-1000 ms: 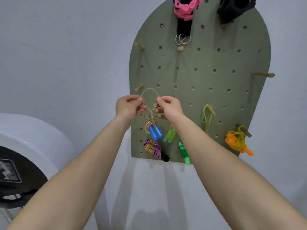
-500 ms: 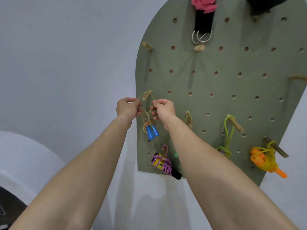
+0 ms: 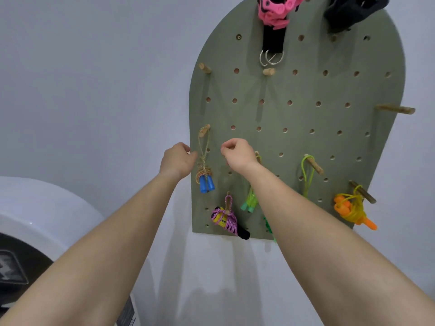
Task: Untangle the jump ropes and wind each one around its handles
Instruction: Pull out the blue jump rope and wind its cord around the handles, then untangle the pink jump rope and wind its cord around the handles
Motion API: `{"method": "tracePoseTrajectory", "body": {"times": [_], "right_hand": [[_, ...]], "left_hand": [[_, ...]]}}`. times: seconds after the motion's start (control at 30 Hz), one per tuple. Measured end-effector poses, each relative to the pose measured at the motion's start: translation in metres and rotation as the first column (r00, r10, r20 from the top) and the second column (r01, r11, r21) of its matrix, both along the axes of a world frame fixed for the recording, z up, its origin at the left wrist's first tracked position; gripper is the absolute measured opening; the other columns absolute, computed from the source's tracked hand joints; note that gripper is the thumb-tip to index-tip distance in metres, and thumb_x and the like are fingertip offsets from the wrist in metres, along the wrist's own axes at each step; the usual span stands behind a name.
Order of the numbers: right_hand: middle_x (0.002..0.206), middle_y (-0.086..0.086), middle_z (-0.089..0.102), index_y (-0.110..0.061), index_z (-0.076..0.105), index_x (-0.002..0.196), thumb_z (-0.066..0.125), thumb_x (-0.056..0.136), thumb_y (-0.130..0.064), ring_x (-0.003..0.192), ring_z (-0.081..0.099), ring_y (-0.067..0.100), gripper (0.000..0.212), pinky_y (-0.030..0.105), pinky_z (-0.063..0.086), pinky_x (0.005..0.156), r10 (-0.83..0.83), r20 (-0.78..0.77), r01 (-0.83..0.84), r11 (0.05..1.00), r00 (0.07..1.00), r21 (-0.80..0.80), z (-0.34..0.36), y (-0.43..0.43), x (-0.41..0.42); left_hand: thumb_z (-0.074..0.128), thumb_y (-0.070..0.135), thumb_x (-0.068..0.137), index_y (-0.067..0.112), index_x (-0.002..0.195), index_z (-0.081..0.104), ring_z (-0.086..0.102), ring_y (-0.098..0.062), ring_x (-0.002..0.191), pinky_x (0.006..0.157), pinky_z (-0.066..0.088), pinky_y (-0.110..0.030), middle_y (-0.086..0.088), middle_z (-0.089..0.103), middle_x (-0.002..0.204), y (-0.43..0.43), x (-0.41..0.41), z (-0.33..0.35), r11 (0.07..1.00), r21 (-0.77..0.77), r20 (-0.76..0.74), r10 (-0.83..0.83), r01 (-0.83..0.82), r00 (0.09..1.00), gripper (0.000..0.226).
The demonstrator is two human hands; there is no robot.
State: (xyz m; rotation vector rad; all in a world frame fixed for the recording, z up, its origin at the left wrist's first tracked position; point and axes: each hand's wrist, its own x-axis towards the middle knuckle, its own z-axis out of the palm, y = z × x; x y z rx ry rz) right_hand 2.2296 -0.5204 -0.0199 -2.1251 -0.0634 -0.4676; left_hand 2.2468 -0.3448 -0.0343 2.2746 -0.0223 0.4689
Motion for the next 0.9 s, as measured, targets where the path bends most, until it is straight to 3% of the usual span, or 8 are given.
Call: {"method": "tracePoseTrajectory", "body": {"times": [0.07, 0.17, 0.27, 0.37, 0.47, 0.67, 0.9], "right_hand": [[0.111, 0.000, 0.069, -0.021, 0.068, 0.112, 0.057, 0.096, -0.024, 0.105, 0.064, 0.023, 0.019, 0.034, 0.052, 0.091, -0.046, -0.009, 0.044, 0.991, 0.999, -0.130, 0.002, -0.008, -0.019], [0.123, 0.005, 0.067, -0.017, 0.064, 0.122, 0.056, 0.095, -0.025, 0.116, 0.061, 0.028, 0.029, 0.038, 0.049, 0.101, -0.129, -0.023, 0.117, 0.949, 0.991, -0.294, 0.005, -0.016, -0.051], [0.130, 0.010, 0.061, -0.014, 0.058, 0.130, 0.052, 0.094, -0.025, 0.118, 0.058, 0.033, 0.037, 0.044, 0.050, 0.099, -0.204, -0.006, 0.164, 0.803, 0.979, -0.573, 0.007, -0.019, -0.085], [0.132, 0.014, 0.054, -0.014, 0.054, 0.133, 0.051, 0.094, -0.029, 0.122, 0.052, 0.037, 0.042, 0.048, 0.048, 0.100, -0.263, 0.014, 0.195, 0.675, 0.965, -0.712, 0.008, -0.020, -0.116], [0.137, 0.014, 0.050, -0.014, 0.048, 0.139, 0.053, 0.094, -0.035, 0.129, 0.046, 0.037, 0.050, 0.051, 0.046, 0.101, -0.307, 0.007, 0.204, 0.613, 0.952, -0.764, 0.005, -0.020, -0.141], [0.139, 0.014, 0.047, -0.013, 0.046, 0.140, 0.052, 0.096, -0.038, 0.129, 0.045, 0.037, 0.052, 0.053, 0.045, 0.101, -0.305, -0.039, 0.163, 0.605, 0.951, -0.779, -0.018, -0.039, -0.173], [0.136, 0.015, 0.049, -0.012, 0.049, 0.135, 0.054, 0.095, -0.036, 0.127, 0.048, 0.038, 0.048, 0.048, 0.046, 0.099, -0.265, -0.139, 0.060, 0.625, 0.954, -0.778, -0.122, -0.079, -0.170]], "left_hand": [[0.057, 0.039, 0.094, 0.013, 0.127, 0.057, 0.057, -0.025, 0.099, 0.083, 0.047, -0.033, -0.006, 0.063, 0.119, 0.002, -0.018, 0.001, 0.988, 0.151, -0.026, -0.039, 0.043, 0.999, 0.042], [0.060, 0.043, 0.092, 0.017, 0.103, 0.054, 0.054, -0.025, 0.089, 0.084, 0.052, -0.041, -0.007, 0.061, 0.104, 0.005, -0.047, 0.005, 0.948, 0.298, -0.035, -0.104, 0.110, 0.994, 0.029], [0.058, 0.051, 0.089, 0.013, 0.115, 0.058, 0.057, -0.027, 0.095, 0.082, 0.054, -0.041, -0.007, 0.060, 0.110, 0.008, -0.074, 0.010, 0.893, 0.428, -0.019, -0.141, 0.136, 0.990, 0.046], [0.055, 0.052, 0.088, 0.014, 0.119, 0.056, 0.056, -0.031, 0.102, 0.082, 0.049, -0.040, -0.008, 0.058, 0.113, 0.009, -0.097, 0.008, 0.807, 0.574, 0.003, -0.172, 0.139, 0.985, 0.049], [0.053, 0.051, 0.087, 0.015, 0.115, 0.055, 0.054, -0.031, 0.103, 0.081, 0.046, -0.040, -0.009, 0.057, 0.114, 0.005, -0.116, -0.002, 0.742, 0.653, 0.008, -0.210, 0.154, 0.978, 0.046], [0.052, 0.051, 0.090, 0.013, 0.128, 0.054, 0.054, -0.032, 0.110, 0.086, 0.049, -0.042, -0.009, 0.055, 0.122, -0.019, -0.142, -0.029, 0.756, 0.617, -0.027, -0.256, 0.217, 0.966, 0.054], [0.056, 0.047, 0.088, 0.019, 0.116, 0.059, 0.056, -0.031, 0.106, 0.089, 0.051, -0.044, -0.008, 0.056, 0.116, -0.067, -0.149, -0.118, 0.773, 0.559, -0.145, -0.265, 0.300, 0.953, 0.040]]}}
